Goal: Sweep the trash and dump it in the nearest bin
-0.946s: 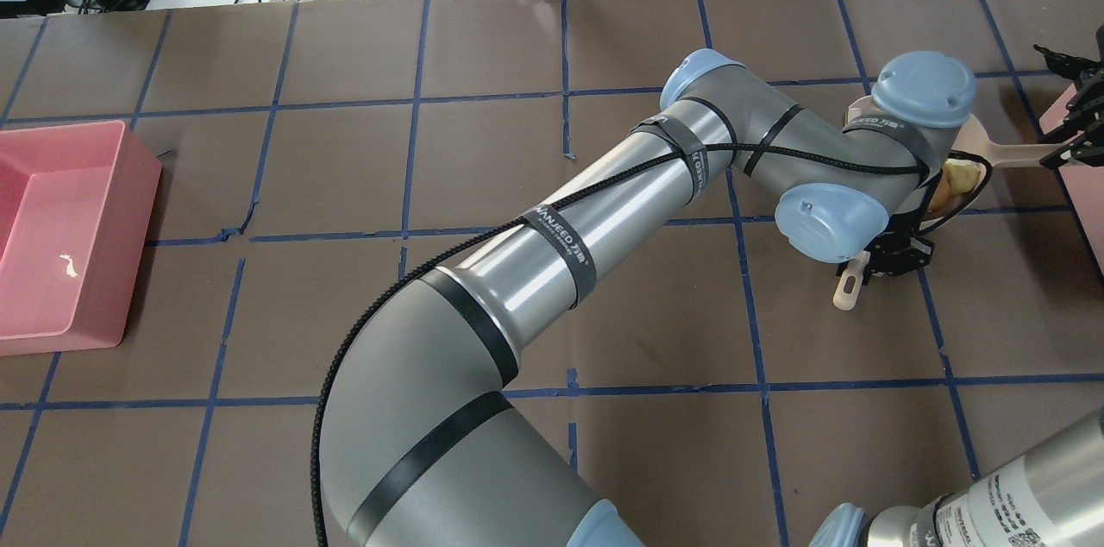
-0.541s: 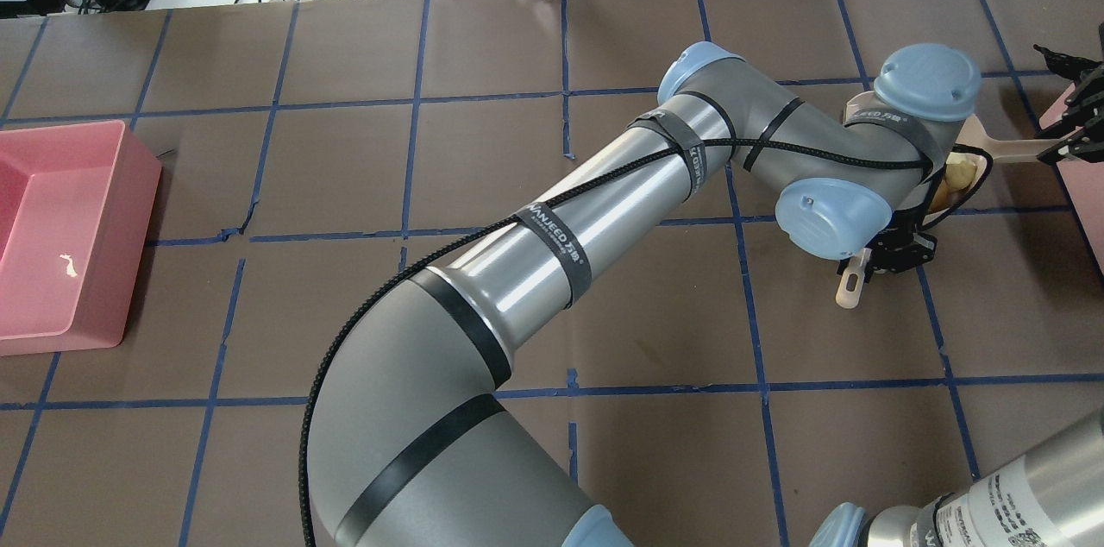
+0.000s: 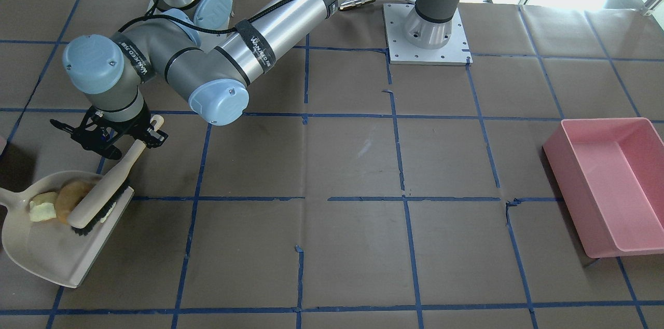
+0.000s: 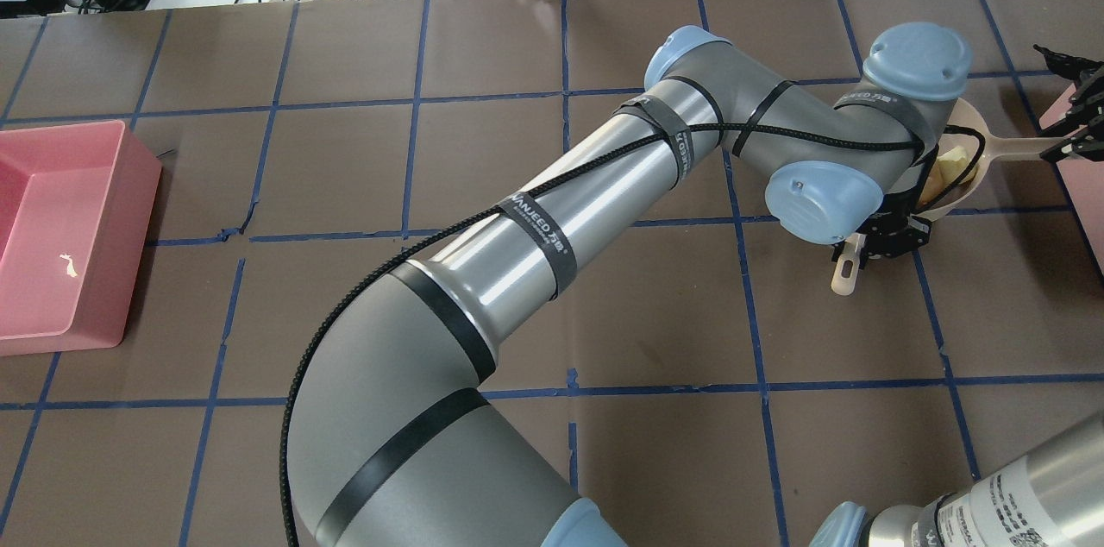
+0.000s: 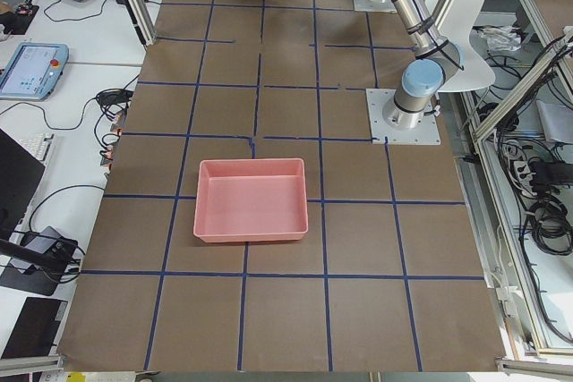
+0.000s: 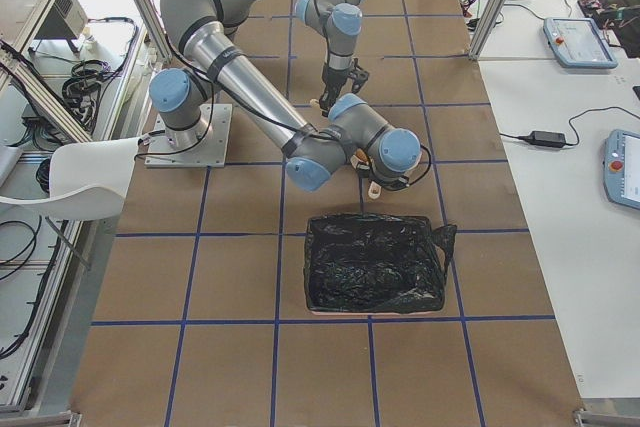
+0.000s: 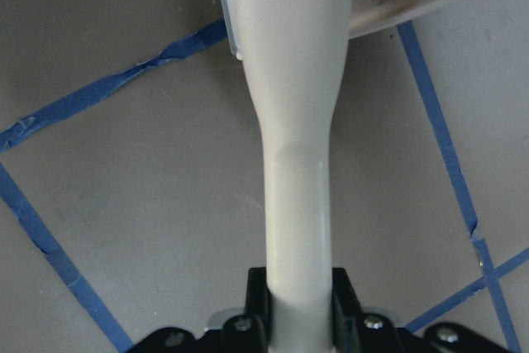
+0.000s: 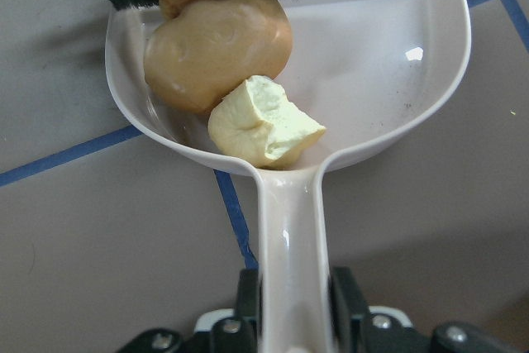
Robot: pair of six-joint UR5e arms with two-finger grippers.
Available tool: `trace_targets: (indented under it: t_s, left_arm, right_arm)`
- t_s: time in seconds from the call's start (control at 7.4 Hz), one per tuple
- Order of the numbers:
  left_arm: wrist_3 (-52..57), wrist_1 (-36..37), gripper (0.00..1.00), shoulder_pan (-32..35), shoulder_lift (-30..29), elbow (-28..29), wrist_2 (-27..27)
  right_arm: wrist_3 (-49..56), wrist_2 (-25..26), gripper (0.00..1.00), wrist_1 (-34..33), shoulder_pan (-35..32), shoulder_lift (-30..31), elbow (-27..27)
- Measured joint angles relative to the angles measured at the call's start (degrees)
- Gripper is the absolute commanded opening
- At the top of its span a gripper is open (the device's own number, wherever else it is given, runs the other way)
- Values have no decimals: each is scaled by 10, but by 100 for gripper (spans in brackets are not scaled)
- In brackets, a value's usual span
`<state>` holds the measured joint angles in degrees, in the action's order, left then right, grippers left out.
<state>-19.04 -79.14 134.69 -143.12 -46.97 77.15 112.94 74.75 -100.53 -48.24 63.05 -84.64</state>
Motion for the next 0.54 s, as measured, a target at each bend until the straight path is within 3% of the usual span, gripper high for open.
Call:
trace_targets:
  t_s: [0.54]
  left_arm:
    - [12, -1, 9, -25, 70, -91, -4]
  right_arm:
    - [0, -12, 2, 14, 5, 1, 1]
